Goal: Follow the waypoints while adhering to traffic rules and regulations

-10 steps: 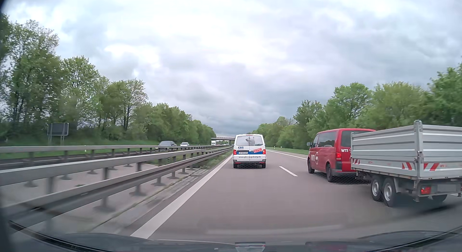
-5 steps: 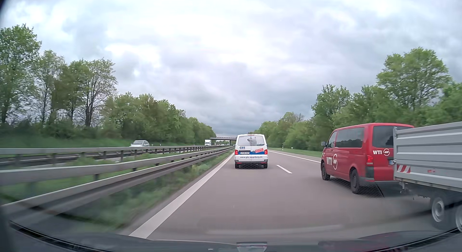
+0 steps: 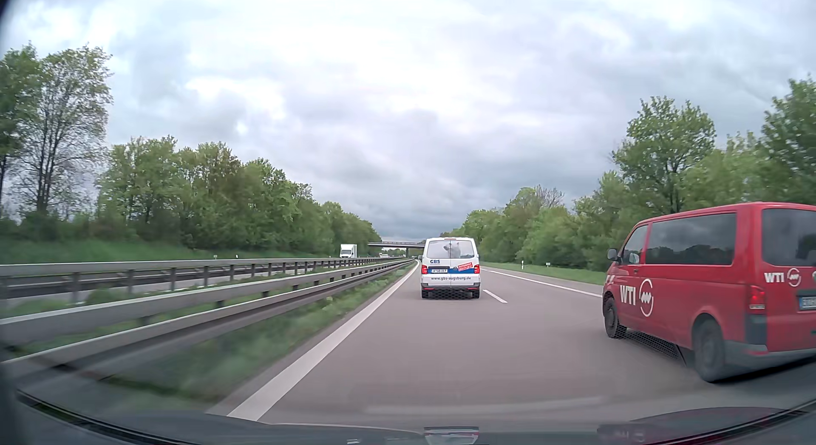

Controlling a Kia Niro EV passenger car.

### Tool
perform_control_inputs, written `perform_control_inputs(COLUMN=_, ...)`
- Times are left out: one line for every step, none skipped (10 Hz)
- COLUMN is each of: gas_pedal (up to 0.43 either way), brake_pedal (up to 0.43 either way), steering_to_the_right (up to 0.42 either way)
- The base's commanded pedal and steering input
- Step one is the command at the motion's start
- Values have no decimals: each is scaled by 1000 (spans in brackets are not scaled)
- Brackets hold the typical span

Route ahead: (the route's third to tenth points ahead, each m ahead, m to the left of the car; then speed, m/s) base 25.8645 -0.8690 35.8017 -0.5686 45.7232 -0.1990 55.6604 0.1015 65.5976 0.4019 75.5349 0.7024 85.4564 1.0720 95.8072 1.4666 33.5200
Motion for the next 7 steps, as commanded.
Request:
perform_control_inputs(gas_pedal=520, brake_pedal=12, steering_to_the_right=-2)
perform_control_inputs(gas_pedal=539, brake_pedal=6, steering_to_the_right=-2)
perform_control_inputs(gas_pedal=551, brake_pedal=12, steering_to_the_right=-2)
perform_control_inputs(gas_pedal=571, brake_pedal=6, steering_to_the_right=-2)
perform_control_inputs(gas_pedal=591, brake_pedal=12, steering_to_the_right=-3)
perform_control_inputs(gas_pedal=610, brake_pedal=12, steering_to_the_right=-3)
perform_control_inputs(gas_pedal=622, brake_pedal=12, steering_to_the_right=-3)
